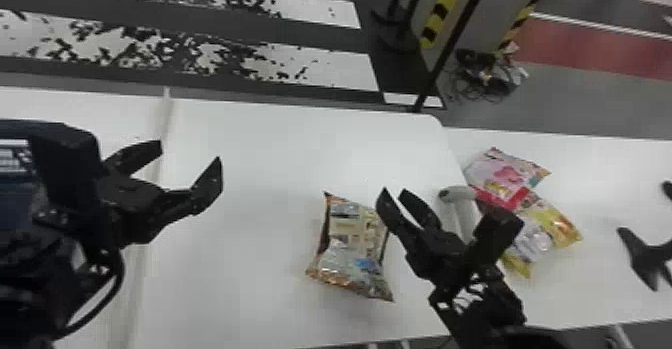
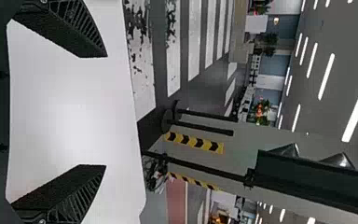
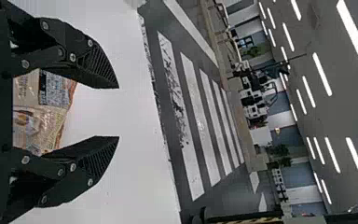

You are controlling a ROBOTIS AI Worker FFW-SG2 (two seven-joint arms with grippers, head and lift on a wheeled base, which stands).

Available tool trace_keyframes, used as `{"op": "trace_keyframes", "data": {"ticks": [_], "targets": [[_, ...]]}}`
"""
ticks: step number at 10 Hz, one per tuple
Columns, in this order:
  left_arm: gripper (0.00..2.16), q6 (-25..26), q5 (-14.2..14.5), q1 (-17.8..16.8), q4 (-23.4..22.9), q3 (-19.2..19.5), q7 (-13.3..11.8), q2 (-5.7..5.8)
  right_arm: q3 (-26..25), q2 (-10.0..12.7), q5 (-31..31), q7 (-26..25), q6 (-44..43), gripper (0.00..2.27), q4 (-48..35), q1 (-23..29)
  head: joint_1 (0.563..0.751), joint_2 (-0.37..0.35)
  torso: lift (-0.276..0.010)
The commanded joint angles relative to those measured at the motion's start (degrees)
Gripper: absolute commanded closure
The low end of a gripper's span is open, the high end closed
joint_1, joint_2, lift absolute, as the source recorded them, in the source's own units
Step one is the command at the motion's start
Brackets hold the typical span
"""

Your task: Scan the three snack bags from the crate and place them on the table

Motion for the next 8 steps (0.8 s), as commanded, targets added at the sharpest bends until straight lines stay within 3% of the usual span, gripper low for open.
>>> {"op": "trace_keyframes", "data": {"ticks": [1,2,3,4,8], "targets": [[0.02,-0.1,1.6,1.3,-0.7,3.1,0.0,0.13,0.9,0.2,-0.5,0.0,2.8,1.44,-0.1,0.3,0.695,-0.193,-0.062],[0.02,-0.3,2.1,1.7,-0.8,4.4,0.2,0.22,1.7,0.2,-0.5,-0.1,3.5,1.88,-0.1,0.6,0.695,-0.16,-0.062],[0.02,-0.3,2.7,2.0,-0.8,5.5,0.3,0.22,2.7,0.2,-0.5,-0.5,4.2,2.15,0.1,1.0,0.695,-0.133,-0.062],[0.02,-0.5,2.7,2.3,-0.8,5.8,0.8,0.13,3.6,0.2,-0.5,-0.6,4.2,2.25,0.5,1.3,0.695,-0.118,-0.062],[0.02,-0.6,2.4,2.4,-0.8,5.7,1.1,0.04,6.0,-0.2,-2.5,-0.6,4.9,2.25,2.6,2.7,0.695,-0.047,-0.062]]}}
